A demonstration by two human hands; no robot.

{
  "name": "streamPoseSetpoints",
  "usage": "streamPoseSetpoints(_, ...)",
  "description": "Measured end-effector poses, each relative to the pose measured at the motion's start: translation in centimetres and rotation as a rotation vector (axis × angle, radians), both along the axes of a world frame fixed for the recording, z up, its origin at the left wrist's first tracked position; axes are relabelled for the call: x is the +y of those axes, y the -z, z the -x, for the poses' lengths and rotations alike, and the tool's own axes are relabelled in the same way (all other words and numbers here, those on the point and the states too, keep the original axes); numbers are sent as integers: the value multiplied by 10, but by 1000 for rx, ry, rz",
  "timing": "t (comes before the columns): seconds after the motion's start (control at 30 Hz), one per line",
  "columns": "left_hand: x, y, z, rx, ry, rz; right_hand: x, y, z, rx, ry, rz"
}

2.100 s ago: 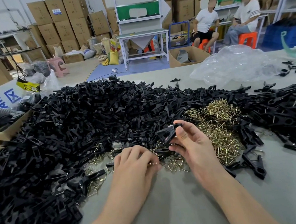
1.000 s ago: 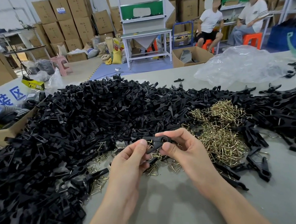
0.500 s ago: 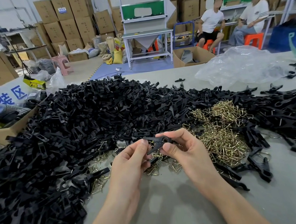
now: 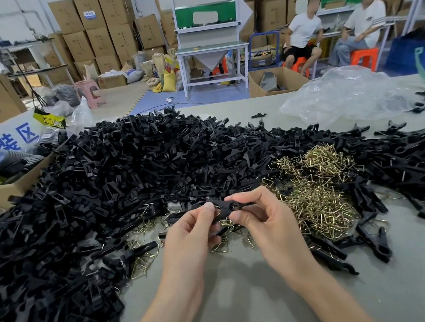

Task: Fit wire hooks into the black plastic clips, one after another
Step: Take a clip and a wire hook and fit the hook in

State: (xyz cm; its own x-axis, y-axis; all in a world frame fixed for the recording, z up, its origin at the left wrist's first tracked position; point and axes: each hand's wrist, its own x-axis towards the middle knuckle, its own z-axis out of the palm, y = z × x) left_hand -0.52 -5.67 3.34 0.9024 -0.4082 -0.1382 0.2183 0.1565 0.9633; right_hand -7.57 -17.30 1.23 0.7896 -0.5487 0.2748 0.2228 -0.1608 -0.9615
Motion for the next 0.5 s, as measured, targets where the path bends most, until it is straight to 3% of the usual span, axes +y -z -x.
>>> streamPoseSetpoints(0.17, -1, 4, 4, -27, 122, -51, 3, 2, 1, 54, 48, 174)
streamPoseSetpoints(0.37, -5, 2, 4, 263, 285, 40, 4, -1, 5, 2, 156, 608)
streamPoseSetpoints(0.5, -2, 2, 8, 311, 507, 73, 8, 0, 2, -25, 127, 718)
